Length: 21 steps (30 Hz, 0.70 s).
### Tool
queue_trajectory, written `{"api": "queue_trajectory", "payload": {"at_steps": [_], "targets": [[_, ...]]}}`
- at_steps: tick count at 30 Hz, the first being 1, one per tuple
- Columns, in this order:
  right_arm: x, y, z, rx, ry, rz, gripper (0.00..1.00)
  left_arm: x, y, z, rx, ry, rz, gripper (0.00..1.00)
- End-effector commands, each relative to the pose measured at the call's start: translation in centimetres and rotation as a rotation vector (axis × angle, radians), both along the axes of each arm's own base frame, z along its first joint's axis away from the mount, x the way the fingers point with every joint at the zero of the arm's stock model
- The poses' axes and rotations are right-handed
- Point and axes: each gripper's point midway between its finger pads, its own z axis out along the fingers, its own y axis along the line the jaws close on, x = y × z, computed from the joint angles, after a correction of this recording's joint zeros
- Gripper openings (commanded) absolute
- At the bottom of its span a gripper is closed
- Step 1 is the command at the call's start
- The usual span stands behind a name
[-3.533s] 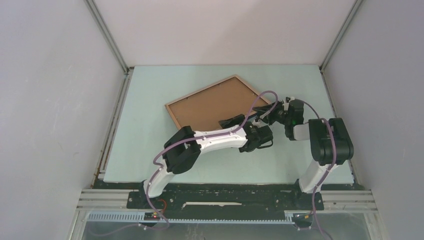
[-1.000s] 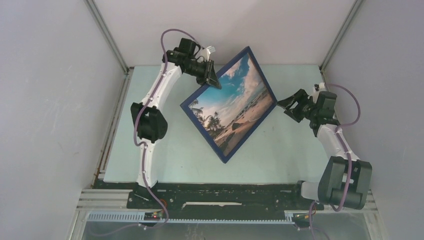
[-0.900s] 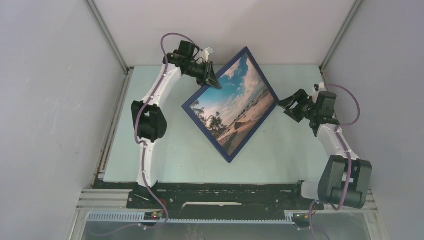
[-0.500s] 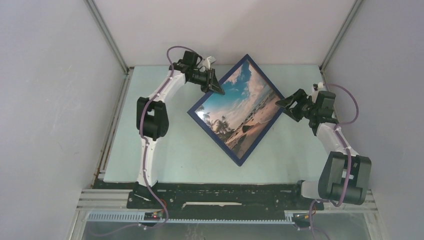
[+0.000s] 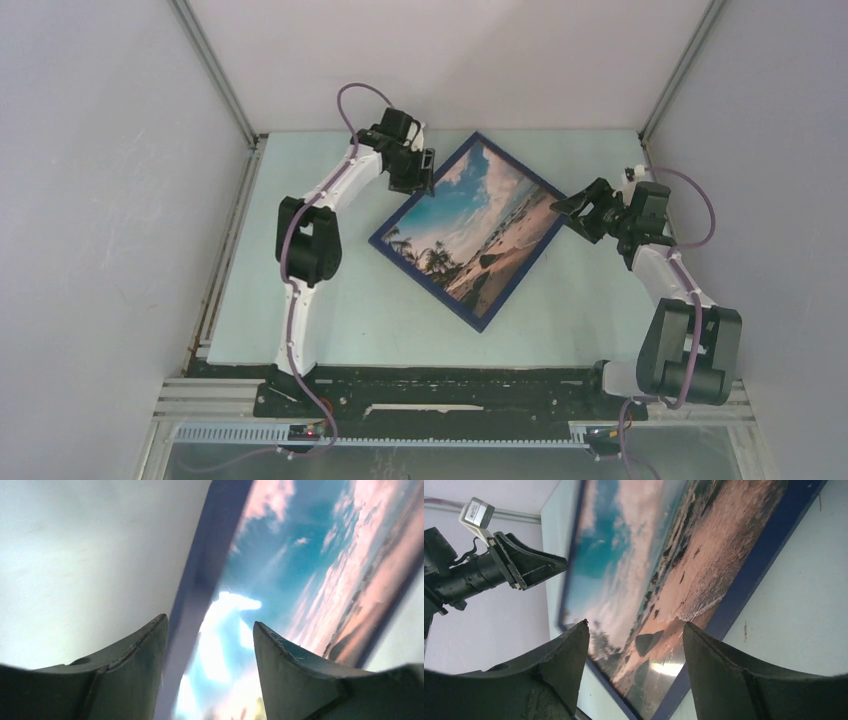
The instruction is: Put the photo into the frame
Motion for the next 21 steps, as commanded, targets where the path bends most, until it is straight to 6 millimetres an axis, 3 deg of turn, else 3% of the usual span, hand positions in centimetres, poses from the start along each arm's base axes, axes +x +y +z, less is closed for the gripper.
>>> {"api": "queue_trajectory", "payload": {"at_steps": [1, 7, 9, 10, 13, 18, 21], "targets": [[0.5, -0.4, 1.6, -0.024, -0.063, -0.004, 0.76, 1.3, 7.1, 7.3, 0.269, -0.249, 0.218, 0.7], [0.3, -0.5, 1.4, -0.073, -0.046, -0.01, 0.76, -1.9, 10.9, 13.4, 0.357, -0.392, 0.383, 0.76], [0.3, -0.4, 1.2, -0.088, -0.032, -0.008, 0.76, -4.0, 10.9, 13.3, 0.271, -0.345, 0.48, 0.85], [0.4, -0.3, 1.2, -0.088, -0.031, -0.006, 0.76, -5.2, 10.3, 12.8, 0.202, -0.303, 0.514, 0.88], [0.4, 0.0, 1.2, -0.086, -0.03, 0.002, 0.76, -10.2, 7.8, 8.5, 0.01, -0.074, 0.613, 0.99], [0.4, 0.0, 1.1, -0.085, -0.027, 0.006, 0.76, -17.5, 3.6, 1.5, -0.265, 0.222, 0.846, 0.99], [0.4, 0.1, 1.2, -0.081, -0.029, 0.012, 0.76, -19.9, 2.0, -1.4, -0.296, 0.321, 0.958, 0.92]]}}
